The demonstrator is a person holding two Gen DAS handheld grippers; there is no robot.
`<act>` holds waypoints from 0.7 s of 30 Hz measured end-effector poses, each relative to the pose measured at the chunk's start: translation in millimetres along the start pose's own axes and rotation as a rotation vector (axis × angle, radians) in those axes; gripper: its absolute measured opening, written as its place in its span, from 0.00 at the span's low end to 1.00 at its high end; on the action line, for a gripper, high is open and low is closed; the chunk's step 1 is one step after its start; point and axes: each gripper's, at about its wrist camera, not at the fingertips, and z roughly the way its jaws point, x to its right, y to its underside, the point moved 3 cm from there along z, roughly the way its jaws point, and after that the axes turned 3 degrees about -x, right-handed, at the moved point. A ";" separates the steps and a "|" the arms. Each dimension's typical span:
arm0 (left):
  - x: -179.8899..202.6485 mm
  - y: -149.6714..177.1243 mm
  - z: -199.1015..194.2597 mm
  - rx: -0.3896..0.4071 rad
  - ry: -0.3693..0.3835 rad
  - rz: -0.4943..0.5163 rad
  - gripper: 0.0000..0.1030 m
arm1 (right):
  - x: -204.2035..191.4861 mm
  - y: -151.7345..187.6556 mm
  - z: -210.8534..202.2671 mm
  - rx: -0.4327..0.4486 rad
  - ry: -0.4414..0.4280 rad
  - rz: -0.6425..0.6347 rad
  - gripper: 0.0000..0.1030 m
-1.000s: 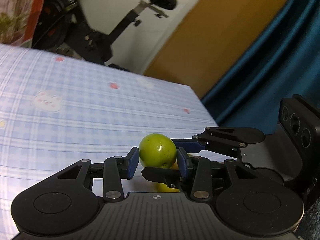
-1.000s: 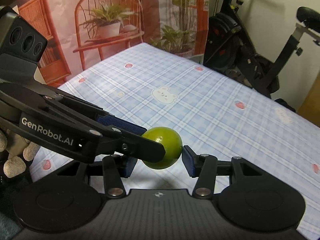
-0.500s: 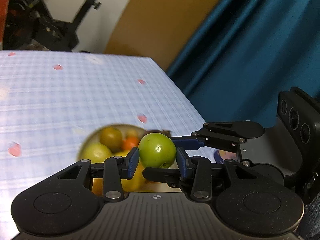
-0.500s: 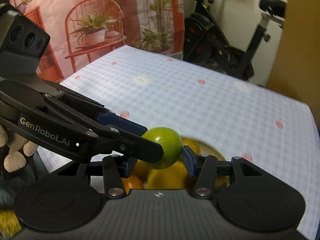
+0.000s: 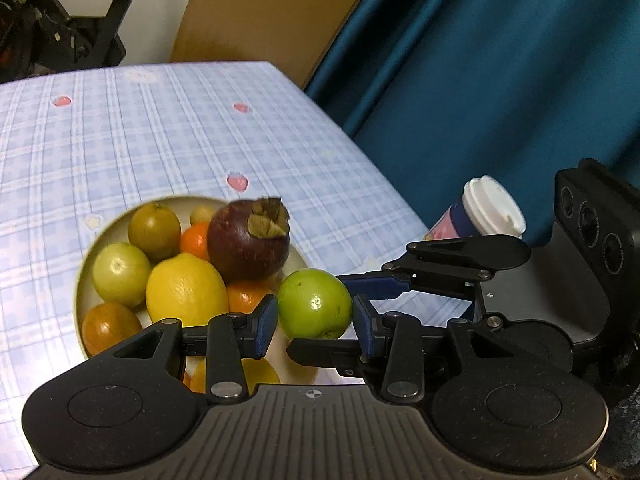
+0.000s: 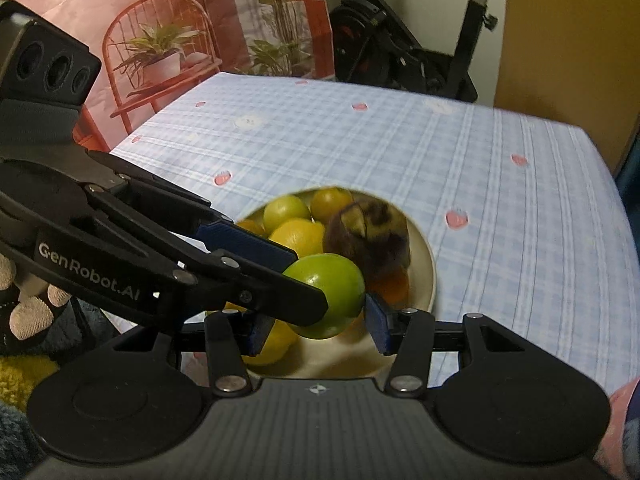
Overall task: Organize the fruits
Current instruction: 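Carry the green apple over the cream plate with the left tool, then lower the green apple onto the plate and open the left tool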
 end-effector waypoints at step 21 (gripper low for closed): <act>-5.0 6.0 27.3 -0.087 -0.031 0.000 0.42 | 7.1 13.6 25.5 -0.115 -0.017 0.046 0.50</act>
